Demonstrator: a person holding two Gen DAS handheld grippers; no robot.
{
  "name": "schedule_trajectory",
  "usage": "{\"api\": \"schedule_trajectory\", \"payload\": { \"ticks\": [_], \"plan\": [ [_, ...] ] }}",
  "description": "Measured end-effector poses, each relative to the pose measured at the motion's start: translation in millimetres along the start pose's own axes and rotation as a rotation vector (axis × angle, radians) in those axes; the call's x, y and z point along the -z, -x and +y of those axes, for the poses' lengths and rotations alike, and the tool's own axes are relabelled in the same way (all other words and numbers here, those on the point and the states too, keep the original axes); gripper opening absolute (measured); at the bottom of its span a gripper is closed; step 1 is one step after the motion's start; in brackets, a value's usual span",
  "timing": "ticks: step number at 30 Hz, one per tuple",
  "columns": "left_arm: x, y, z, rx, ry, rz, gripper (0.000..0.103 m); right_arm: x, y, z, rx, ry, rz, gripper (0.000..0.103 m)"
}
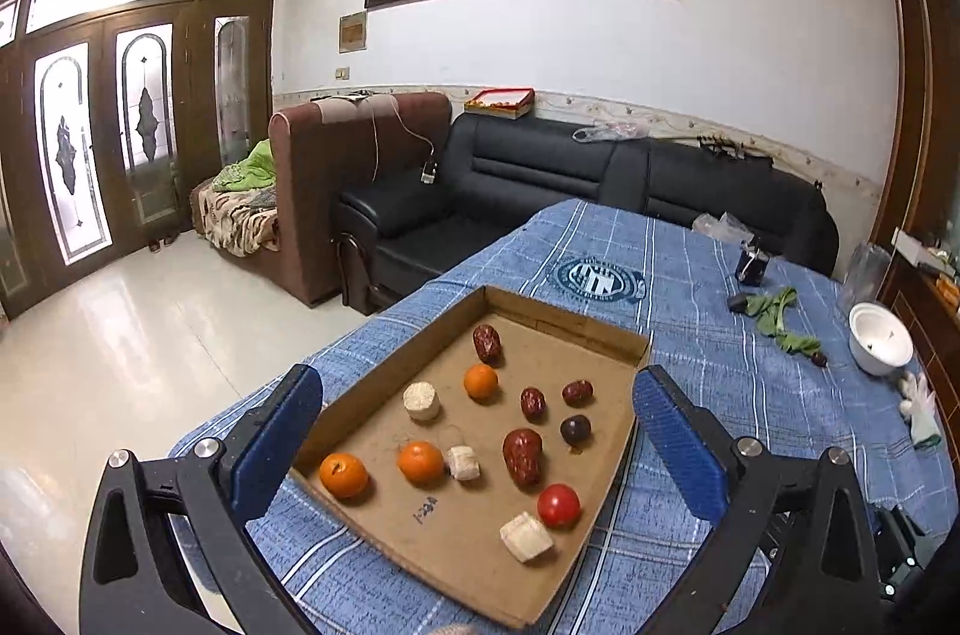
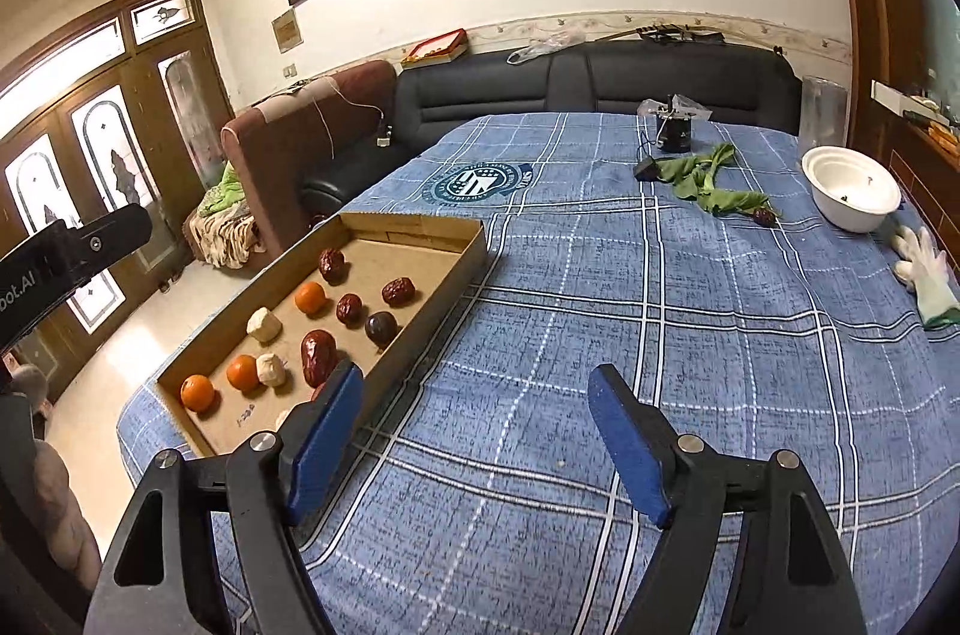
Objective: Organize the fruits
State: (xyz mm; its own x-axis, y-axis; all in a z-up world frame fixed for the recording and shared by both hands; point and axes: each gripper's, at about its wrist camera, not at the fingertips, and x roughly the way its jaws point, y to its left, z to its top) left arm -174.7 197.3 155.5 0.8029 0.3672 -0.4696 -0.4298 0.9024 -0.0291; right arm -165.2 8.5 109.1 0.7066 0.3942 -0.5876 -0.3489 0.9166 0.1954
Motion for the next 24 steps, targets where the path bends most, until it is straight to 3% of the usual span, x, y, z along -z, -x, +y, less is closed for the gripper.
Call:
{"api": "schedule_trajectory", "payload": {
  "ticks": [8, 24],
  "plan": [
    [12, 0, -7, -0.044, -0.068, 0.018, 0.103, 2, 7, 12, -0.001, 0.036, -0.013, 0.088],
    [22, -20, 4, 0.023, -0.050, 0.115, 0.103, 8, -9, 27, 0.004, 0.065, 0.038, 0.090]
  ]
}}
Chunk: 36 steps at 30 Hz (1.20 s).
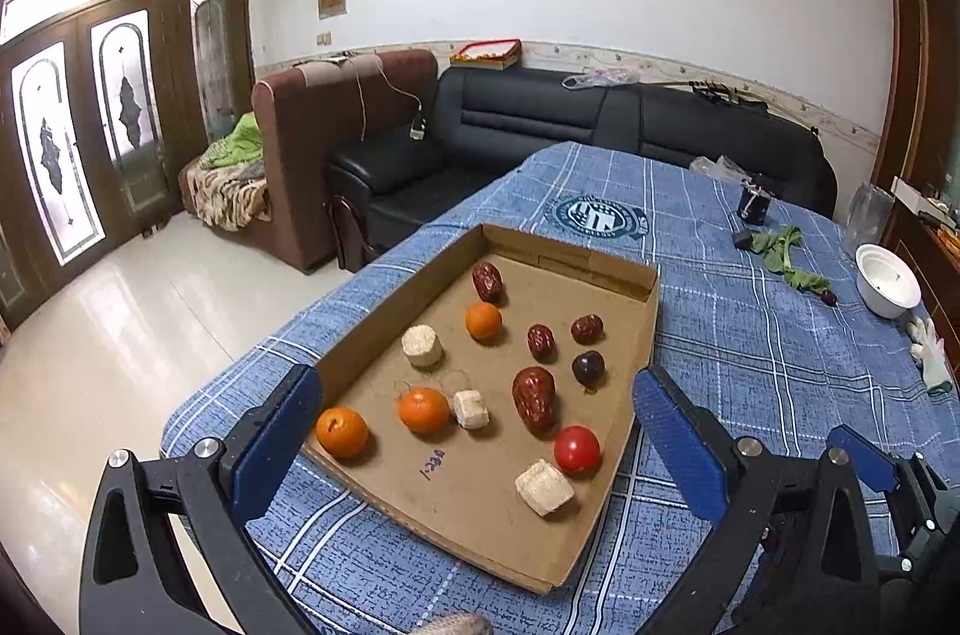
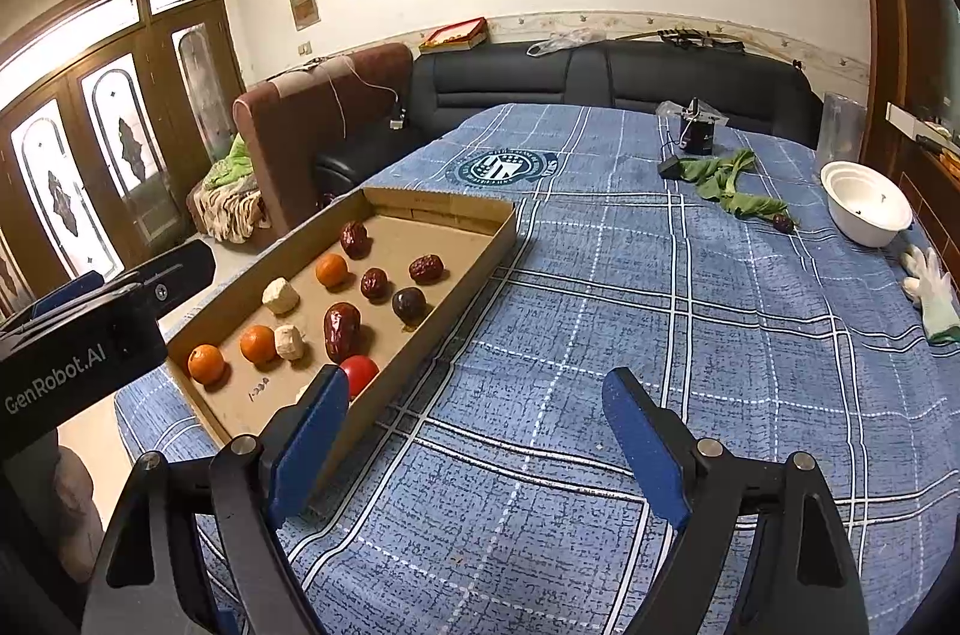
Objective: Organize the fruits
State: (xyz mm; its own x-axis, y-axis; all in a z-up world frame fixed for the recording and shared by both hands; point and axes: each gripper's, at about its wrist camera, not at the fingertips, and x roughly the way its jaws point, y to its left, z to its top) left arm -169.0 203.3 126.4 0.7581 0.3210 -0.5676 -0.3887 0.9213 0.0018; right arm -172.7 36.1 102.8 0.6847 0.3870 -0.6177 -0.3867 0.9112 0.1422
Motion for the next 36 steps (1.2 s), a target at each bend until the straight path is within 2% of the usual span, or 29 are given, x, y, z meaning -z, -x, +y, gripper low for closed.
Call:
{"api": "schedule_trajectory", "payload": {
  "ticks": [36],
  "plan": [
    [12, -34, 0, 0.054, 0.010, 0.122, 0.103, 6, -20, -1, 0.002, -0.006, 0.059, 0.092]
  ]
}}
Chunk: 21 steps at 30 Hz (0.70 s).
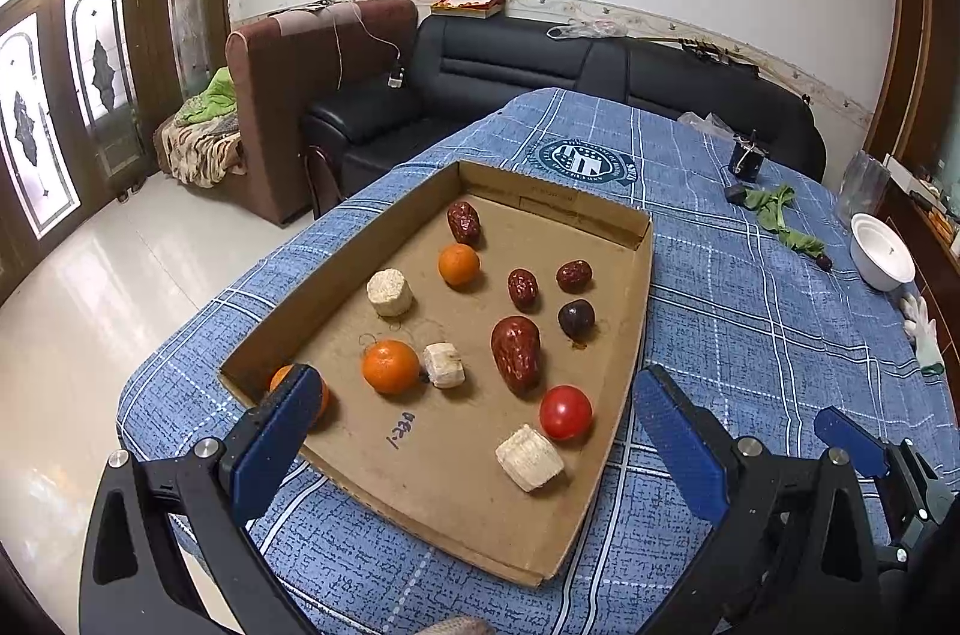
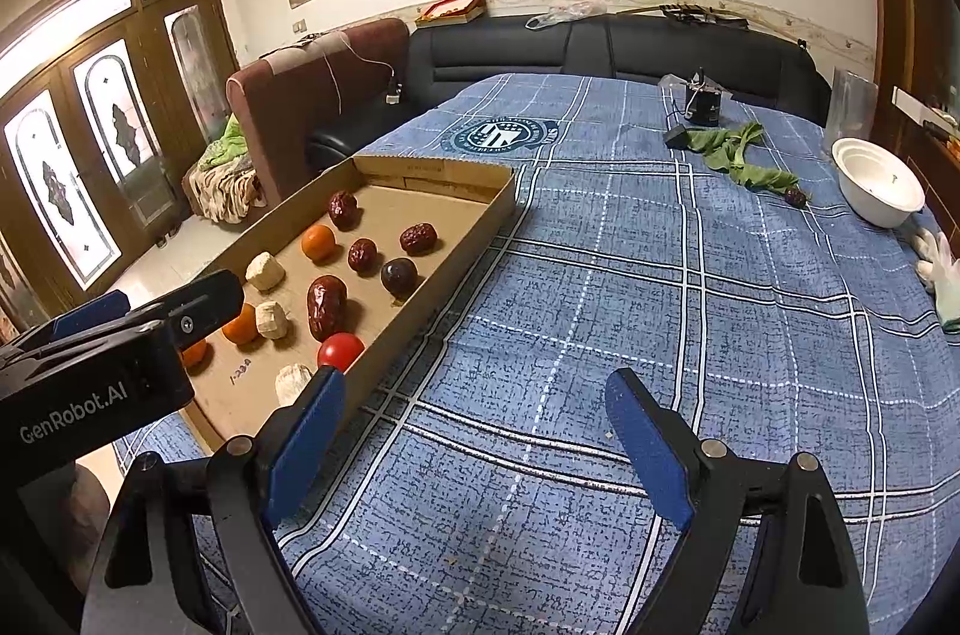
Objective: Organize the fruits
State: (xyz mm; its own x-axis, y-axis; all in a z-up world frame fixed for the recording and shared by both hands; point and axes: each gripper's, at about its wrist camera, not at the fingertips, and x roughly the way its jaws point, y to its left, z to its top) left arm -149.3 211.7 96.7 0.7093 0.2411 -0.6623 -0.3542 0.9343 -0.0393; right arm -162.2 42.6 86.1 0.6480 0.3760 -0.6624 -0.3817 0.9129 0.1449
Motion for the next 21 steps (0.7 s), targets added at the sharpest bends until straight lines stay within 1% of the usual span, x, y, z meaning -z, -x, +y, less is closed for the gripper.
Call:
{"api": "schedule_trajectory", "payload": {
  "ticks": [21],
  "plan": [
    [0, -9, 17, 0.015, 0.044, 0.029, 0.103, -1, -10, 17, -0.001, 0.047, 0.029, 0.093]
  ]
}}
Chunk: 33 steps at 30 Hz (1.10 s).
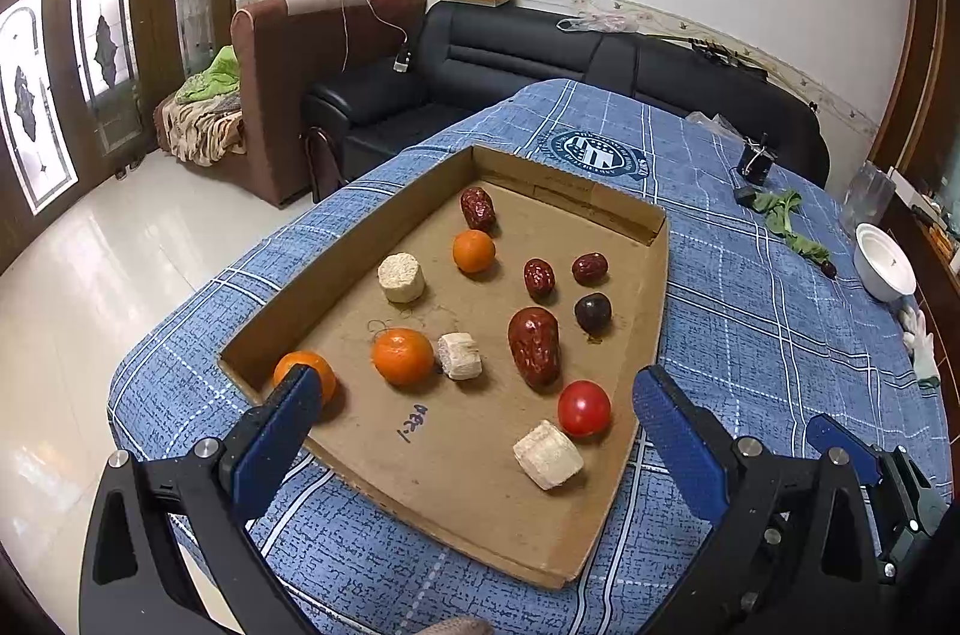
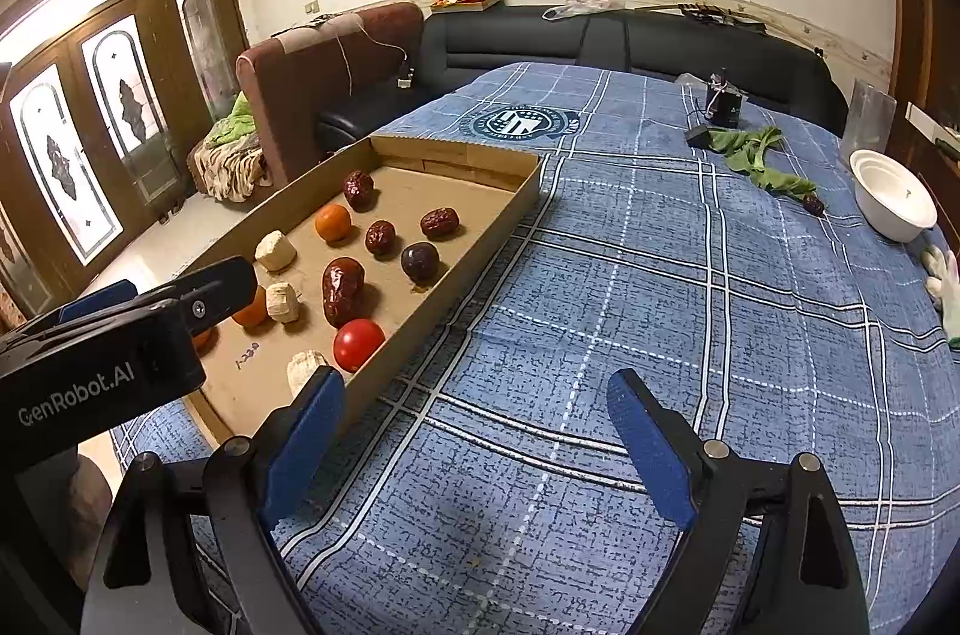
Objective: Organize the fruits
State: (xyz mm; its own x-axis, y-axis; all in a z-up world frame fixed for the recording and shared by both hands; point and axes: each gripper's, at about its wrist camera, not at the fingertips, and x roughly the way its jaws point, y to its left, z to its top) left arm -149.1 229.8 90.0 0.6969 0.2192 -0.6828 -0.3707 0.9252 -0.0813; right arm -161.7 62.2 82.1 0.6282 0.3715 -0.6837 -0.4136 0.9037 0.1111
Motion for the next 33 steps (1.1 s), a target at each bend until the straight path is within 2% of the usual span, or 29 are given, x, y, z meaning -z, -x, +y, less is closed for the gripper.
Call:
{"api": "schedule_trajectory", "payload": {
  "ticks": [10, 22, 33],
  "plan": [
    [-1, -3, 9, -0.013, 0.022, -0.008, 0.103, -2, -5, 10, -0.003, 0.027, 0.010, 0.093],
    [-2, -3, 16, -0.063, 0.036, -0.049, 0.103, -1, -9, 20, -0.007, 0.055, 0.017, 0.094],
    [-1, -3, 22, -0.041, 0.046, -0.045, 0.103, 0, -11, 27, -0.004, 0.071, 0.024, 0.094]
  ]
}}
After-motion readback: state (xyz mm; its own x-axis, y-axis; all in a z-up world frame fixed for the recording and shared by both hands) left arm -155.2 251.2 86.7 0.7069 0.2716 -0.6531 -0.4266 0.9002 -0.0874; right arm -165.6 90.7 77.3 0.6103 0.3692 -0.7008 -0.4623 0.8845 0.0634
